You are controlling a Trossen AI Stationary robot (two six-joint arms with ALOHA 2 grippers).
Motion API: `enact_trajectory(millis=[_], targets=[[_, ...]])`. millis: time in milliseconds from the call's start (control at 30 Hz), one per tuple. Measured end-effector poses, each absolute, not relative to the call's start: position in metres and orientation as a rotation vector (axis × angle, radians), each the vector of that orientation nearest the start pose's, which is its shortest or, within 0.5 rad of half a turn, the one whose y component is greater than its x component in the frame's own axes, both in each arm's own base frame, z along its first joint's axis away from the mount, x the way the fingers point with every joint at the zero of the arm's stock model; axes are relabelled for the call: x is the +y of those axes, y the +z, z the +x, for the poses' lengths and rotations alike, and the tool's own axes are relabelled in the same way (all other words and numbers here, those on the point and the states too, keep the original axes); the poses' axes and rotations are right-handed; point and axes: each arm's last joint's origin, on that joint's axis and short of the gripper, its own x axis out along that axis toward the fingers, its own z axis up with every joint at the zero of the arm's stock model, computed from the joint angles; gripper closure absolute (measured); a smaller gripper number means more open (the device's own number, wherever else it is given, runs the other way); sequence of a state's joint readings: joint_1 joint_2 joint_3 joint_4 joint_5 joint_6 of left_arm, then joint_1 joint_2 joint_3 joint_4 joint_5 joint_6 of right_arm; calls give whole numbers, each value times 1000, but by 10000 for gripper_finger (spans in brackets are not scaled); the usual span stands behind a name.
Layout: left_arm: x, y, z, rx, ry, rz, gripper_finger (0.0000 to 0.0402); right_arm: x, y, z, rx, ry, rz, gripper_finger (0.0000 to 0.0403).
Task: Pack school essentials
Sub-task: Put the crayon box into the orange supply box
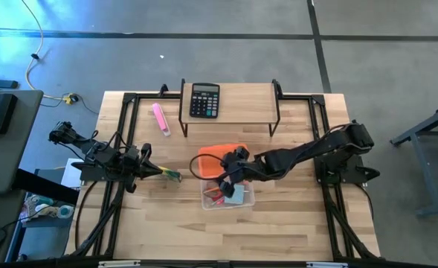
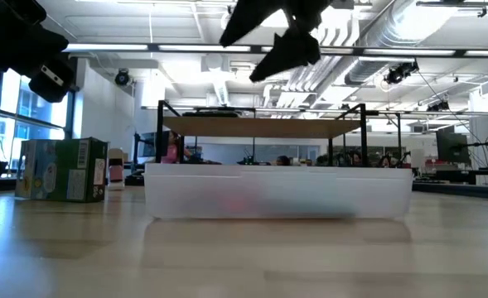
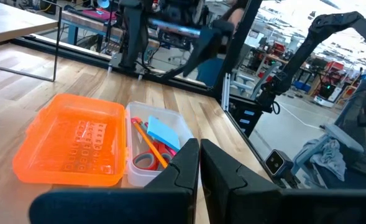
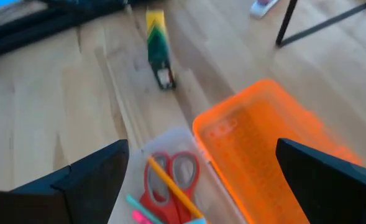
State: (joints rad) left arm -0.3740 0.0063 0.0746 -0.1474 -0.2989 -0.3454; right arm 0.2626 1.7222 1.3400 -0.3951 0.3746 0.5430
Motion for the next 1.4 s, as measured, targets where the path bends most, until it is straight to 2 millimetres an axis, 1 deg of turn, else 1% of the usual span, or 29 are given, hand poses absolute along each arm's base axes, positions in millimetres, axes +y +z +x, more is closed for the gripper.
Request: enact_trajectory(millis=[233,567,733,933,1033,1133,1233,1400], targets=[[-25,174,88,86,-61,-319,396,86,291,370,632,-377,258,6],[-25,174,88,83,-56,-321,396,82,326,368,601,-480,206,6],[-25,176,88,64,-64,-330,396,81,338,365,604,-504,189,6],[-24,177,88,58,-28,-370,390,80,341,364,604,-528,175,6],[-24,175,88,66,-8,-367,369,79,341,364,606,-531,172,6],[-23,175,88,63,10,-368,338,79,341,364,606,-531,172,6],[-23,175,88,57,35,-367,297,78,342,362,604,-541,166,6],[-21,176,88,35,99,-444,225,75,352,351,591,-571,152,6]])
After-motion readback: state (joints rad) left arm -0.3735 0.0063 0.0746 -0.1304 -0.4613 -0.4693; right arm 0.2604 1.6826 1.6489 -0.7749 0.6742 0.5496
